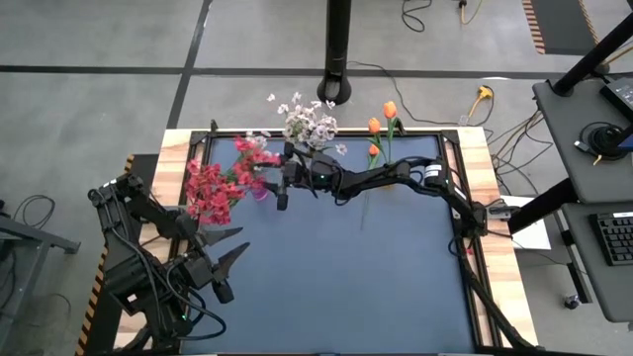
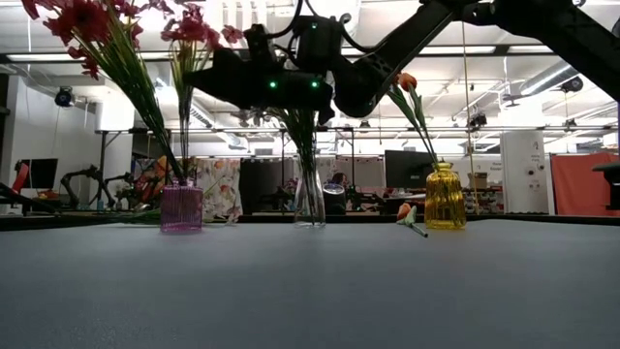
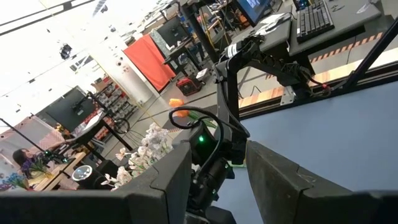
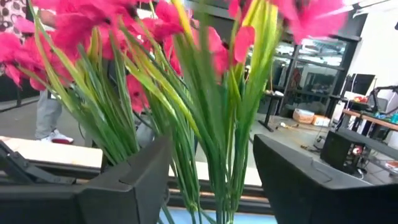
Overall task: Sort flowers into vase by color
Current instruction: Put the red flower into the purple vase, then put the orange tulip into the yellow vase
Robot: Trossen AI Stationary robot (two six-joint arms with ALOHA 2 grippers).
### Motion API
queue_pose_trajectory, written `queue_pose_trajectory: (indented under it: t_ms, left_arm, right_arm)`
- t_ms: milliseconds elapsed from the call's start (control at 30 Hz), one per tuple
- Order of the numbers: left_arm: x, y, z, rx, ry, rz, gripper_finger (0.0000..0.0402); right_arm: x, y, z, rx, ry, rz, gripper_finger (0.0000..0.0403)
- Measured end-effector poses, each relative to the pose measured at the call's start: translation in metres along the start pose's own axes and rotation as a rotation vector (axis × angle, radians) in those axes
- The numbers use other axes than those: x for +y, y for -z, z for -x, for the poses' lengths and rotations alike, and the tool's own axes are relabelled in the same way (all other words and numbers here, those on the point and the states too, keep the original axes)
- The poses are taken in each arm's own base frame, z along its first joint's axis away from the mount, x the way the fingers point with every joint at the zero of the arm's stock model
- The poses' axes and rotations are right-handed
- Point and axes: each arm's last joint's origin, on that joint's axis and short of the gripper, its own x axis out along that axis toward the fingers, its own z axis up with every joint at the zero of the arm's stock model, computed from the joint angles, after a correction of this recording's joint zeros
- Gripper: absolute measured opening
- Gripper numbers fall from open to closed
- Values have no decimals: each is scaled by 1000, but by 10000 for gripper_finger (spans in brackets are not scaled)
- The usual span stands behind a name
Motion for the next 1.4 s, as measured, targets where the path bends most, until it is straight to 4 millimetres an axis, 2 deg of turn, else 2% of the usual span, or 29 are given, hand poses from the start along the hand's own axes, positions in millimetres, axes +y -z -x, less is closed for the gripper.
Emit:
queue_pose_trajectory:
  t_ms: [400,833,1100,1400]
  left_arm:
    - [0,0,0,0,1,3,137]
    - [0,-1,0,-1,1,10,137]
    - [-1,-1,0,-1,1,13,137]
    - [-1,-1,-1,-1,-3,21,137]
  right_arm:
    - [7,4,-1,48,-23,11,275]
    - [11,5,0,85,-36,6,270]
    - [13,-10,1,139,-37,30,271]
    - [27,-34,7,248,-103,63,269]
